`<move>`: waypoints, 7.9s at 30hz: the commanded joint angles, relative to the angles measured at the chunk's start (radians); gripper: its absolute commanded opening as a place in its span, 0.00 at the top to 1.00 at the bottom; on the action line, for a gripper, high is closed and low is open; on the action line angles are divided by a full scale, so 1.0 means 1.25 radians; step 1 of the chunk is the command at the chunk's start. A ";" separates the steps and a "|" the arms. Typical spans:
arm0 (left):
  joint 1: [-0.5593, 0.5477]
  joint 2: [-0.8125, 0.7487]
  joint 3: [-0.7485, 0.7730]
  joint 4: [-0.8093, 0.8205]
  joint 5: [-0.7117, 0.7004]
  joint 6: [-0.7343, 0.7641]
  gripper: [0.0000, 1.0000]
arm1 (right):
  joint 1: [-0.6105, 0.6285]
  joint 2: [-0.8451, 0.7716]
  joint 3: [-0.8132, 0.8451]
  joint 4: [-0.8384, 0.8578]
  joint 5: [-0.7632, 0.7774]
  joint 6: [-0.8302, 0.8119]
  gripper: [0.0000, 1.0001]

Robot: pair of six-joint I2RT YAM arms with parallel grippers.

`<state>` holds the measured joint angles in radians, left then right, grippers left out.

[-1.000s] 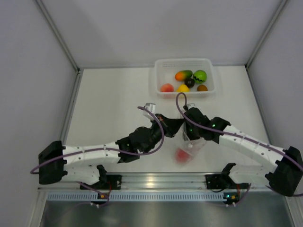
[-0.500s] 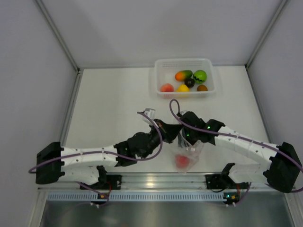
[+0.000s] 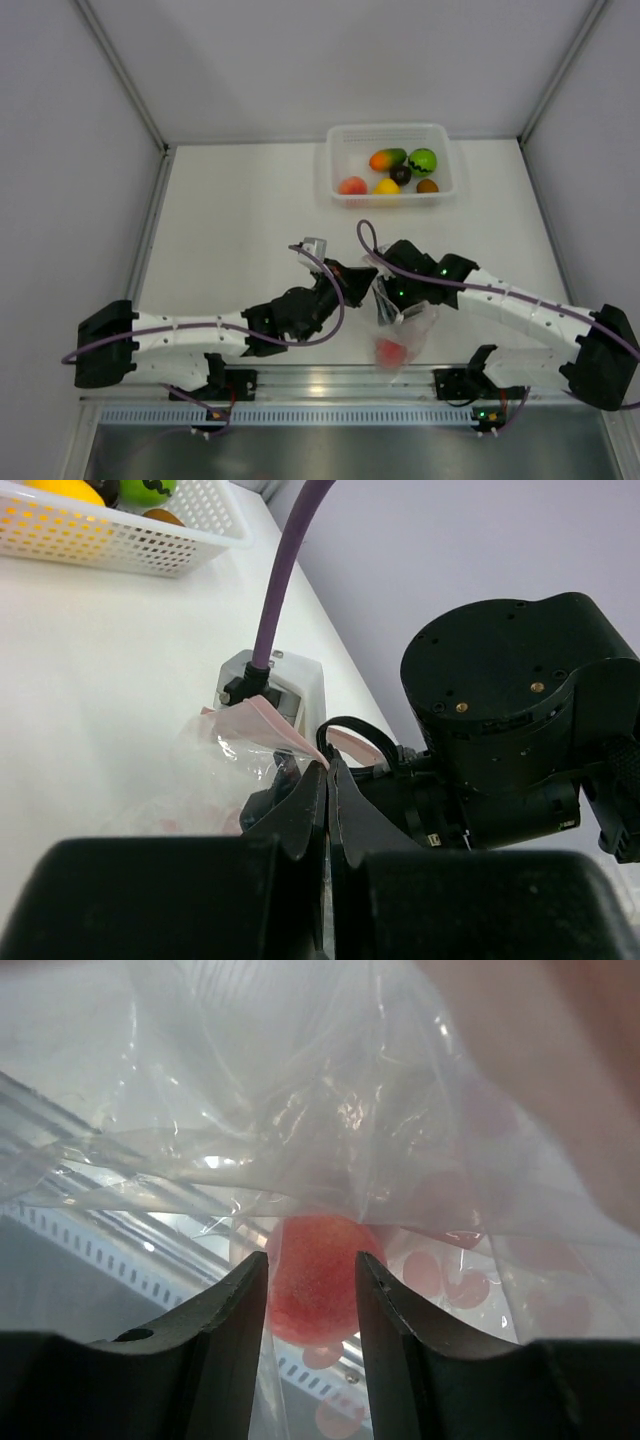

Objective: Open the zip-top bag and remove the fake food
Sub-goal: Adjust the zipper food storage bag at the center of the board.

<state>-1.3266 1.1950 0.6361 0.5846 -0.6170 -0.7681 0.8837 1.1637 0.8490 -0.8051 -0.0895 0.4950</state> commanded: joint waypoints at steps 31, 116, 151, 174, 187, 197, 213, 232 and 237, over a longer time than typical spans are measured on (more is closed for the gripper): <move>0.327 -0.076 0.081 0.084 0.535 0.340 1.00 | -0.152 0.280 0.384 0.242 0.293 0.176 0.72; 0.232 0.037 -0.049 0.280 0.364 0.167 1.00 | -0.069 0.100 0.055 0.055 -0.153 -0.110 0.66; 0.394 0.059 0.050 0.069 0.831 0.244 1.00 | 0.104 0.090 -0.221 0.689 0.294 0.423 0.71; 0.392 0.034 0.020 0.045 0.753 0.302 1.00 | 0.205 0.128 -0.133 0.637 0.079 0.268 0.56; 0.391 0.012 0.004 0.047 0.773 0.295 1.00 | 0.222 0.138 -0.150 0.747 0.106 0.361 0.60; 0.391 0.023 -0.002 0.047 0.756 0.281 1.00 | 0.224 0.245 -0.088 0.848 0.117 0.266 0.53; 0.390 -0.148 -0.135 0.050 0.600 0.229 1.00 | 0.188 0.236 -0.122 0.947 0.215 0.262 0.68; 0.343 -0.074 -0.140 0.269 0.781 0.200 1.00 | 0.081 0.236 -0.032 0.777 0.112 0.337 0.71; 0.331 -0.004 -0.094 0.327 0.775 0.162 1.00 | 0.060 0.126 -0.030 0.592 0.297 0.289 0.73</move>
<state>-0.8818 1.1469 0.4690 0.8814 0.2764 -0.5220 0.9974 1.4246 0.7574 0.0673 0.1234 0.8948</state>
